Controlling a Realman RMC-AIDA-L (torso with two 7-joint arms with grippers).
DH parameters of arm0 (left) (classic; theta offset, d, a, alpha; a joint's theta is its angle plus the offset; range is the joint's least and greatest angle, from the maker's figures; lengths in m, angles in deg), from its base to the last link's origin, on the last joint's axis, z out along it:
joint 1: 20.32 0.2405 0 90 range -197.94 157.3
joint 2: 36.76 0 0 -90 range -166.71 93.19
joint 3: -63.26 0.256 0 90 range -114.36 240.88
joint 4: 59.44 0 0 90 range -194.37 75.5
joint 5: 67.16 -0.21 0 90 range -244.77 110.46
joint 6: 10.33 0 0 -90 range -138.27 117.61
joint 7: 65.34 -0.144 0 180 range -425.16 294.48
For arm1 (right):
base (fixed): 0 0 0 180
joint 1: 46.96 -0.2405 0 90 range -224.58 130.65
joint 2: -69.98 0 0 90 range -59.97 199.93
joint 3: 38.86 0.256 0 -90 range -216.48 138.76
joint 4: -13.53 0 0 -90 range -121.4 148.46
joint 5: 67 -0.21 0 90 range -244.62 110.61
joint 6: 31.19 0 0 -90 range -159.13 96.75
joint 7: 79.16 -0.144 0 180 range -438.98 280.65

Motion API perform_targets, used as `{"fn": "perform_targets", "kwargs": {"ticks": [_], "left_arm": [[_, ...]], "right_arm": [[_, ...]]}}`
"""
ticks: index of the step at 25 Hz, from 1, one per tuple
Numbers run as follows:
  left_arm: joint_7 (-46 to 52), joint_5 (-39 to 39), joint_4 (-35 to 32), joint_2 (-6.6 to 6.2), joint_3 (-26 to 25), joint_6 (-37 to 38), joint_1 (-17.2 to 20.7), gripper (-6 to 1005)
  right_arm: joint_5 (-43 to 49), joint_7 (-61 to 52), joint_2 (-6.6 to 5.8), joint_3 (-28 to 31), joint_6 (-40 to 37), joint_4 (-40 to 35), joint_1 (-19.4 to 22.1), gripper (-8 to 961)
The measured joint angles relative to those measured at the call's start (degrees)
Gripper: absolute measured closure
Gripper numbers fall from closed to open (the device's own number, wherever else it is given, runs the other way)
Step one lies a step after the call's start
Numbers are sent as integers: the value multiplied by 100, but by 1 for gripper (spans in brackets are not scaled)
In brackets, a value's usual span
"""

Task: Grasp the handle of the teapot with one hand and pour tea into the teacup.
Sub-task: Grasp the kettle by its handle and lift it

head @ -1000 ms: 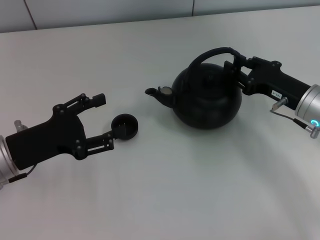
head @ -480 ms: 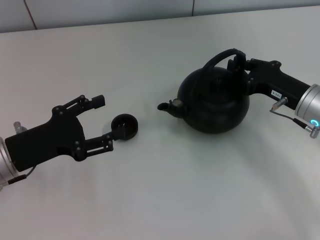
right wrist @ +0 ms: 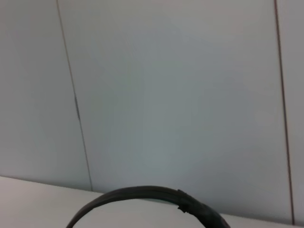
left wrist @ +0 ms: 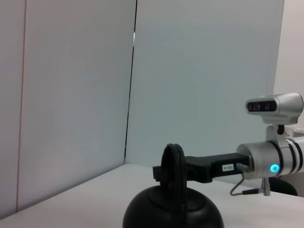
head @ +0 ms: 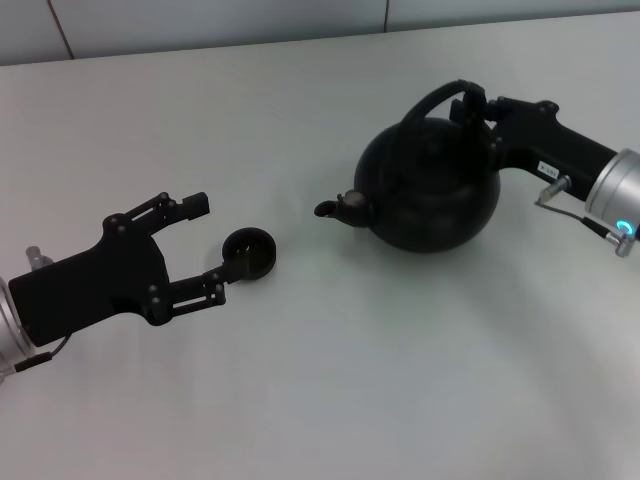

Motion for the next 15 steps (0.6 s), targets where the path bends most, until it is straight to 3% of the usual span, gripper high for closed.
{"fn": "perform_targets", "kwargs": {"ticks": [15], "left_arm": [[0, 0, -7, -27, 9, 187, 238, 130]], "right_arm": [[65, 428, -24, -218, 62, -193, -531, 832]]}}
